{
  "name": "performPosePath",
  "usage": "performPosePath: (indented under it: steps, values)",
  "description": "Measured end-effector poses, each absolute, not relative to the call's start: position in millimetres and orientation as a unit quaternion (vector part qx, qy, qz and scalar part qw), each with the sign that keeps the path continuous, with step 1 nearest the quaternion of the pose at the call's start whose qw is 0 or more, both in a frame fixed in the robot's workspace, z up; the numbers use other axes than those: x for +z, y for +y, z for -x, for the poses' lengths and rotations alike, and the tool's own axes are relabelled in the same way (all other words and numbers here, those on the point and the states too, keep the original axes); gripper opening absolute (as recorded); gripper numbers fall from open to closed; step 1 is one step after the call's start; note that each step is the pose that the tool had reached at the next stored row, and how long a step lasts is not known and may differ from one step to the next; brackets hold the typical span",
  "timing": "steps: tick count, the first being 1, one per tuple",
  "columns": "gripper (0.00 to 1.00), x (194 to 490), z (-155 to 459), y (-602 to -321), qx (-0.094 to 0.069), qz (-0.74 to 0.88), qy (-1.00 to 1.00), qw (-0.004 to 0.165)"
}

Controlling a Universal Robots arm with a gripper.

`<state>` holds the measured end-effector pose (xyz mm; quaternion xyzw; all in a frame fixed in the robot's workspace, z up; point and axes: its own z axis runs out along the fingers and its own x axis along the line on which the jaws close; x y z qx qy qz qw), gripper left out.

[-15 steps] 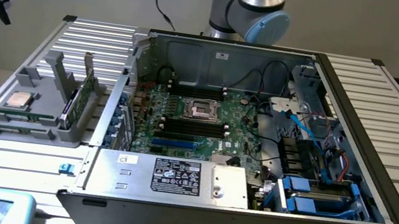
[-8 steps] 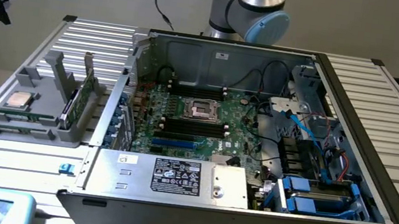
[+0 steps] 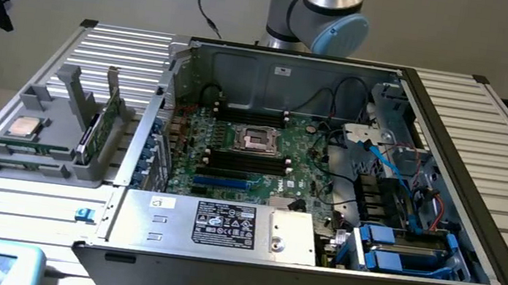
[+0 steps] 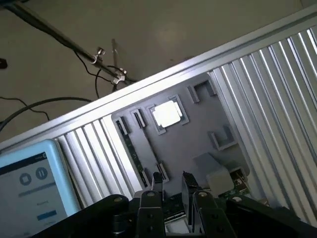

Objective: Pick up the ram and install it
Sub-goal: 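Reach for the ram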

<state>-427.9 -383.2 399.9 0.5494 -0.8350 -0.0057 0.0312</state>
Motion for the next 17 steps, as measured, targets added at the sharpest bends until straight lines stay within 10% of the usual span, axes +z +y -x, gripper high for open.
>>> performPosePath:
  steps: [17]
  values:
    - [0.29,399.8,427.8,-383.2,-0.001,-0.678,-0.734,0.032]
